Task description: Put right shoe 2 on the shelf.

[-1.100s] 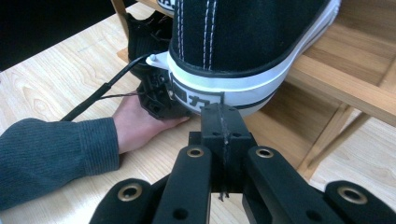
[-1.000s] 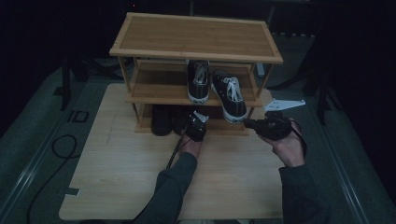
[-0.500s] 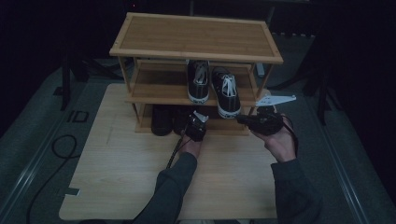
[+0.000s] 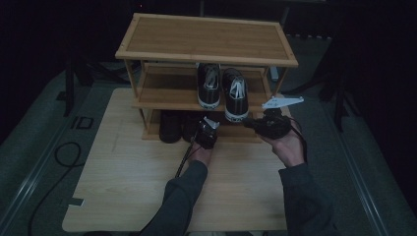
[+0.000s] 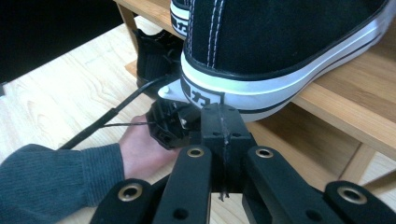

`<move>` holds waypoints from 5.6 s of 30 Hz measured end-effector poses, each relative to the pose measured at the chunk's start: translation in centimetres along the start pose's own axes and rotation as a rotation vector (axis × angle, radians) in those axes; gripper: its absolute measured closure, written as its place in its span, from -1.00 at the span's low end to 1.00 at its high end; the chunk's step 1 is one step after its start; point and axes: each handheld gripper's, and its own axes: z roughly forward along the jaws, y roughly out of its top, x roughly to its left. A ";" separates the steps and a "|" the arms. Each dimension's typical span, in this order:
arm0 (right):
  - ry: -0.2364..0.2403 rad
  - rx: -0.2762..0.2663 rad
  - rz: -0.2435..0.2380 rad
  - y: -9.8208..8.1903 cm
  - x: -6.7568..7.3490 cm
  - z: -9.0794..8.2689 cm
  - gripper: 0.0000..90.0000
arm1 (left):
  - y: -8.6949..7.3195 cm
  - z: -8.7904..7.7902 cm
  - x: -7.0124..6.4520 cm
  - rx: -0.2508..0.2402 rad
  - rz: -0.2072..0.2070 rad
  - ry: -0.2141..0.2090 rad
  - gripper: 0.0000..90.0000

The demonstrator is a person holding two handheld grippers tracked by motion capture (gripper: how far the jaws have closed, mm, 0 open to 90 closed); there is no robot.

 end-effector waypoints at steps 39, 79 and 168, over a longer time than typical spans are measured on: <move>-0.021 -0.026 -0.011 1.1 0.3 2.1 1.00 | 0.0 0.0 0.0 -0.005 -0.012 0.004 1.00; -0.038 -0.008 -0.036 0.5 1.3 2.9 1.00 | 0.0 0.0 0.0 -0.004 -0.009 0.005 1.00; -0.126 0.004 0.051 -2.9 -1.8 3.1 0.60 | 0.0 0.0 0.1 0.000 -0.009 -0.008 1.00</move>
